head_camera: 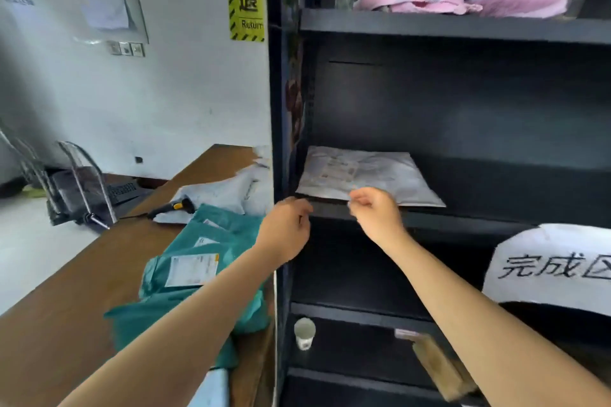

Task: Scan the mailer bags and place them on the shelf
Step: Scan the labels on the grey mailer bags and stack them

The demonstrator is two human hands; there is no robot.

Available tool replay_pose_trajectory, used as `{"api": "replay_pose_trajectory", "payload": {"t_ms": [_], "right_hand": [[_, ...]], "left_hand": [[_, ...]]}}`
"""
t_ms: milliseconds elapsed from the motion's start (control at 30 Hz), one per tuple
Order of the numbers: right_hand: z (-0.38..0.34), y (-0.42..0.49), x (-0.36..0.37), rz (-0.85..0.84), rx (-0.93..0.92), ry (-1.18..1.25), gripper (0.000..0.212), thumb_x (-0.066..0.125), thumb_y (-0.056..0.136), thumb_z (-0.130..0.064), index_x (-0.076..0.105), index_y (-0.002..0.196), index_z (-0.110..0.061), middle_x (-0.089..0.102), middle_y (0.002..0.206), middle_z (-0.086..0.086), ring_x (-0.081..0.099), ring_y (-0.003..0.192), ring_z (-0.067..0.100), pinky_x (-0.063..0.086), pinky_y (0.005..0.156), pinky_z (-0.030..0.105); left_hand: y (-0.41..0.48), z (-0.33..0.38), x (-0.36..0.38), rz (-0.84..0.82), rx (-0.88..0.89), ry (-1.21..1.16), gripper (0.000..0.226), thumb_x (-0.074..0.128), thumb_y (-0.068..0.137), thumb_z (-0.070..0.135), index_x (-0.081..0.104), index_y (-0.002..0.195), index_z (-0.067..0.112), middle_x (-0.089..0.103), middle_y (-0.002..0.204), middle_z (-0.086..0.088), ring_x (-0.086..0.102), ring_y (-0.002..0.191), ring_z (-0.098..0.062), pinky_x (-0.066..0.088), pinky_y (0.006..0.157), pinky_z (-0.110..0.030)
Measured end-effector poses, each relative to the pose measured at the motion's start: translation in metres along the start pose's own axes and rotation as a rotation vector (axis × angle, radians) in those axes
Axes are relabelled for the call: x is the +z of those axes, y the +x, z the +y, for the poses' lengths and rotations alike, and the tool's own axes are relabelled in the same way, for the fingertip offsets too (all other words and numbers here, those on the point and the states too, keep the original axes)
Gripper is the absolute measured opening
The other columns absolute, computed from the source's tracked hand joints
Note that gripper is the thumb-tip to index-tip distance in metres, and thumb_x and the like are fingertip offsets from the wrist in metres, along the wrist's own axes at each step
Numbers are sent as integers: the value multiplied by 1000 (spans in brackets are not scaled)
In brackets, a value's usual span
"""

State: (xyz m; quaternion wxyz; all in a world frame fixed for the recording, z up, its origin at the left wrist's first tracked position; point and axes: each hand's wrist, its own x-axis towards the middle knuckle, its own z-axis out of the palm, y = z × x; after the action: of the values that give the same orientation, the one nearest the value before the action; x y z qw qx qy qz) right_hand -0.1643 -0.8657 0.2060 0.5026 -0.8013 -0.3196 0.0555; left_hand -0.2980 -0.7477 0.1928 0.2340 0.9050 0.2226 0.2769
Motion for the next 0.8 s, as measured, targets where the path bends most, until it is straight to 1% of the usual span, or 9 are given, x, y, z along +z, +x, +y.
{"api": "replay_pose_trajectory", "payload": {"t_ms": [67,167,300,367,433,500,600,733,800], "right_hand": [[-9,-47,23,-4,14,16,14,59,87,-6,64,89,-20,65,85,4,64,84,25,51,76,32],[-32,-111,59,-82,21,-20,14,60,86,-8,69,91,-18,68,85,4,66,85,25,53,79,37],[-78,-161,108,-199,-60,-120,16,62,85,-9,72,98,-7,71,93,8,63,85,17,45,76,24],[-104,-173,135,-248,-104,-149,16,63,85,-9,71,98,-6,69,91,7,60,84,15,40,71,22],[-132,-180,163,-310,-127,-136,13,62,85,-9,69,95,-11,67,86,5,63,83,20,43,70,26],[-164,-186,200,-361,-125,-51,10,60,86,-8,66,92,-13,68,83,8,66,78,25,50,69,31],[-211,-195,259,-416,-122,108,12,55,87,-3,64,90,-8,68,77,9,62,69,20,49,63,25],[-263,-197,342,-564,-219,110,13,55,88,-7,63,84,-16,71,78,8,64,70,18,54,73,34],[-289,-191,384,-655,-238,122,10,56,89,-9,63,86,-17,71,84,11,64,70,18,54,71,32]], "left_hand": [[-52,-11,-17,-57,59,4,29,47,87,7,66,109,10,63,106,-11,60,100,-31,50,84,-39],[-115,-36,-53,-125,29,109,31,48,89,13,61,117,15,60,114,-7,57,106,-28,49,84,-39],[-168,-94,-122,-147,-138,205,32,49,90,18,57,121,19,59,121,-5,56,110,-26,48,86,-36],[-194,-123,-161,-125,-204,266,34,48,90,20,57,122,22,59,121,-3,56,110,-25,49,85,-36],[-217,-147,-200,-71,-271,290,35,47,89,19,58,122,22,60,119,-2,57,107,-23,50,85,-36],[-242,-173,-240,0,-335,288,34,47,89,16,59,121,20,60,115,-2,58,105,-23,49,85,-35],[-271,-220,-295,82,-442,293,32,49,89,19,60,118,21,62,112,-3,57,104,-22,46,88,-34],[-291,-285,-362,174,-579,307,26,51,90,21,60,114,21,63,107,-1,56,103,-21,44,90,-33],[-292,-318,-396,211,-622,334,25,52,90,21,60,114,21,63,106,0,56,97,-19,43,87,-30]]}}
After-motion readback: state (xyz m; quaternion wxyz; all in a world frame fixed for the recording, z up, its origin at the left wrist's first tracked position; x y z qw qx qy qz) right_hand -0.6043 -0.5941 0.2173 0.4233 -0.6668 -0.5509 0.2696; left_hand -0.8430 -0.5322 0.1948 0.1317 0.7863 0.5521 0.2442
